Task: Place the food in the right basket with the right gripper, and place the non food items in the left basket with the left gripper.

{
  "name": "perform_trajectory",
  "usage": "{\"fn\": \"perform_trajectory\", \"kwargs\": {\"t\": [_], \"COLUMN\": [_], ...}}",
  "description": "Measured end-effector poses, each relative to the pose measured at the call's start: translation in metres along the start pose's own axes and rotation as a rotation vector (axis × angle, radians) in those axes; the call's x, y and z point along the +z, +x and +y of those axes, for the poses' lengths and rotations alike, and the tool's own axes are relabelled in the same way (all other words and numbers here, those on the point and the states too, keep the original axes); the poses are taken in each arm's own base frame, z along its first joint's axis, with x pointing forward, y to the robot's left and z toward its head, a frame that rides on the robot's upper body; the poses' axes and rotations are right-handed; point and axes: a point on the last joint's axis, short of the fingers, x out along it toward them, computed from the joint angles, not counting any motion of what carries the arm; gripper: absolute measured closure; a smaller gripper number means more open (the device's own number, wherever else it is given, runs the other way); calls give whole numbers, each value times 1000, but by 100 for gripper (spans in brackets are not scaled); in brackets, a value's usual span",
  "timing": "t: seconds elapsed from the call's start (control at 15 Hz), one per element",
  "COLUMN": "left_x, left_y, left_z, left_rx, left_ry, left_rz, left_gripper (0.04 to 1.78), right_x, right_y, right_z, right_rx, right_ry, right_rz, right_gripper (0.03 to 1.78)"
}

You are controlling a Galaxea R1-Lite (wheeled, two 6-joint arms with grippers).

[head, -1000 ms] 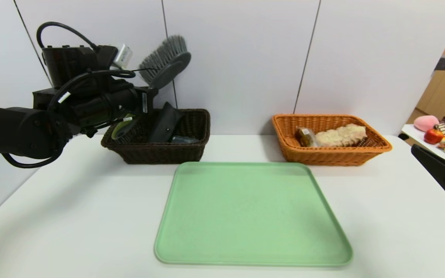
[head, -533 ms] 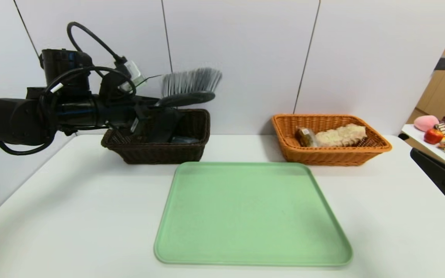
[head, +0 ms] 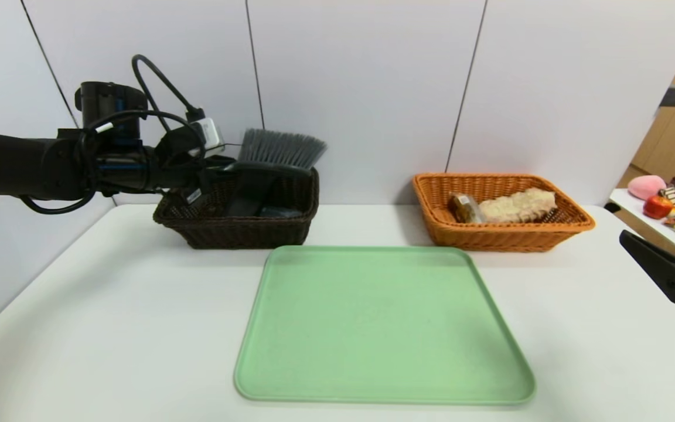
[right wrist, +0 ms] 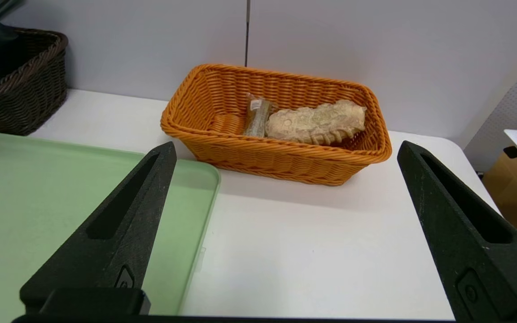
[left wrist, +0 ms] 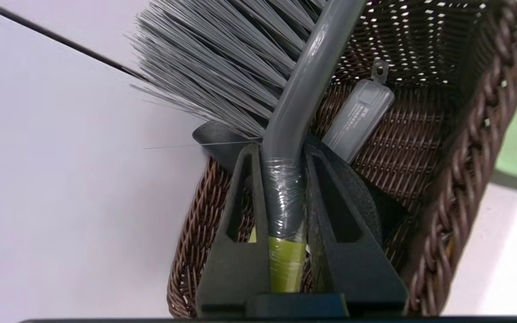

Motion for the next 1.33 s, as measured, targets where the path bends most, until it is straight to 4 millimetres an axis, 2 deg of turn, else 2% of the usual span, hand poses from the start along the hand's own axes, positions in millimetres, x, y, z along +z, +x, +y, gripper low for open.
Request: {"fn": "perform_trajectory", "kwargs": {"t": [0.33,0.4,0.67,0.87,1.13,1.33], "left_x": [-9,-10,-11,-10,1,22], "left_y": [11,12,15,14,11,4], "left_z": [2,2,3,5,18,27], "left_rx": [5,4,12,14,53,103], "left_ry": [-4,-5,-3,-1,-50,-269], "left_rz": [24,24,22,20,-6,-38], "left_gripper": [154,147,92,66,44,34], "right_x": [-1,-1,0,0,0,0], "right_y": [2,2,5,7,7,7], "right_z": [1,1,1,1,1,1], "right_rx": [4,4,5,7,8,7], "right_ry": [0,0,1,0,0,-1], "right_rz": [8,9,11,13,14,13], "right_gripper": [11,11,11,11,11,11]}}
